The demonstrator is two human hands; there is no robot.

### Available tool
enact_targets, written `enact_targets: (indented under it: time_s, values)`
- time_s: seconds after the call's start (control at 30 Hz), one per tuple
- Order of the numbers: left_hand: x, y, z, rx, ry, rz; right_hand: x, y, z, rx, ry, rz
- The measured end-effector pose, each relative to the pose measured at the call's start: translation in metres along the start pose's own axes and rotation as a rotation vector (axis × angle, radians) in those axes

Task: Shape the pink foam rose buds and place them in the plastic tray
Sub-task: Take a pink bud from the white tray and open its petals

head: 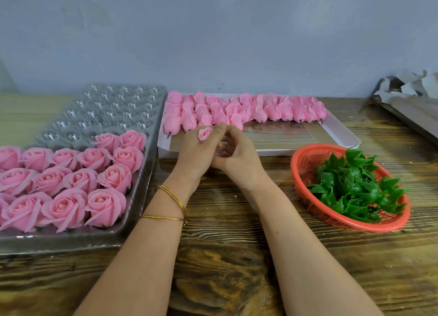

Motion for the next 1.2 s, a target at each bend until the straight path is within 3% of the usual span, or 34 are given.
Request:
enact_targets:
  time_s: [0.2, 0.43, 0.7, 0.8, 0.97, 1.2]
  values:
    - [0.001, 0.006, 0.004, -0.035, -0.022, -0.001, -0.001, -0.001, 0.002, 0.000, -0.040, -0.056]
    - [0.000, 0.006, 0.003, 0.025, 0.079, 0.050, -0.003, -0.001, 0.001, 0.010, -0.043, -0.032]
    - [-0.001, 0.007, 0.004, 0.032, 0.029, 0.051, -0.004, -0.004, 0.004, 0.028, -0.066, 0.051]
    - [-0.002, 0.002, 0.002, 0.080, -0.016, 0.107, -0.006, -0.002, 0.005, 0.048, -0.145, 0.126]
    - [-0.002, -0.008, -0.001, 0.242, -0.036, 0.416, -0.015, -0.001, 0.006, 0.100, -0.212, 0.231]
    - [0.002, -0.009, -0.004, 0.279, -0.016, 0.422, -0.016, -0.004, 0.005, 0.081, -0.225, 0.141]
Point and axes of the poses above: each hand's wrist, its own z-axis towards the middle knuckle, its own x-axis out of the palm, y = z × x, the point moved 4 cm from there along z, towards the middle knuckle, and after that the axes turned 10 degrees about z, right-handed, at the moved point
